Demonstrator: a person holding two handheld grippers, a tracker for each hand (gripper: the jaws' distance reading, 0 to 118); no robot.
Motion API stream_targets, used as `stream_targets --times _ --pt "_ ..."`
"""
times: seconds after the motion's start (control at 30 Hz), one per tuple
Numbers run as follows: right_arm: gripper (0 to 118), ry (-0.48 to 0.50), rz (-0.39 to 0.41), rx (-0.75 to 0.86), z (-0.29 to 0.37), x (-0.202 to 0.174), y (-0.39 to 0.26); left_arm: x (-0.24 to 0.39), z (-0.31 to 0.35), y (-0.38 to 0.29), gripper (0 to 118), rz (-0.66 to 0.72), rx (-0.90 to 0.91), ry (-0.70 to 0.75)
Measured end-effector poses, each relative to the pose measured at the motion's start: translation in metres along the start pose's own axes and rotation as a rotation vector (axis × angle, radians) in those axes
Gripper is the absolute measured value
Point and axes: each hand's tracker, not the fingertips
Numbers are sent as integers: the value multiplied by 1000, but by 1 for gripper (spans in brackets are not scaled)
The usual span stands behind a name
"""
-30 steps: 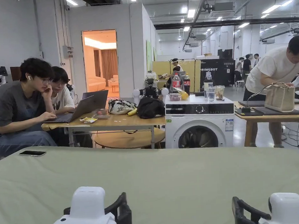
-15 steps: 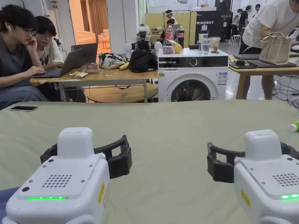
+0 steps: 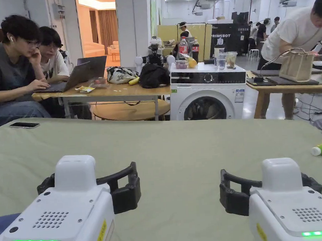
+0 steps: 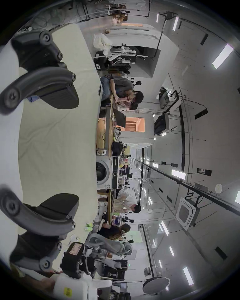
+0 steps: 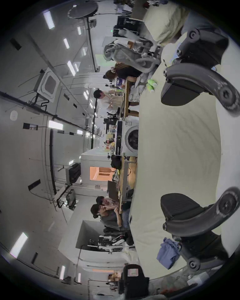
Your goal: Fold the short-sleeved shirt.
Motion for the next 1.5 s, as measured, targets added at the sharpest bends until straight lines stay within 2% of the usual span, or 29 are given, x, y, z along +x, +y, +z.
stream_targets --times 0.3,0.47,0.6,0.67,0.9,0.97,1.07,1.13,1.27,1.4,1.5 --pt "109 16 -99 14 6 15 6 2 2 2 106 -15 4 -3" --pt "109 54 -114 13 7 20 4 5 3 2 106 -11 12 -11" --pt "109 30 -54 31 11 15 2 7 4 2 106 -22 12 -15" --pt "109 28 -51 39 13 14 3 7 4 2 106 -26 11 -17" --pt "109 103 -108 25 13 17 5 8 4 3 106 -32 5 -8" --pt "109 115 -141 12 12 20 4 8 4 3 106 -32 6 -4" --pt "109 125 -280 20 10 25 3 7 4 3 106 -21 7 -8" --pt "109 96 -350 -3 6 29 6 6 4 3 106 -18 6 -10" --pt "109 60 -388 -79 2 33 12 6 2 4 106 -26 2 -7" --pt "109 135 -459 -68 3 39 7 5 0 3 106 -1 0 -18" --pt "109 137 -485 -90 0 41 8 6 -2 2 106 1 -5 -22"
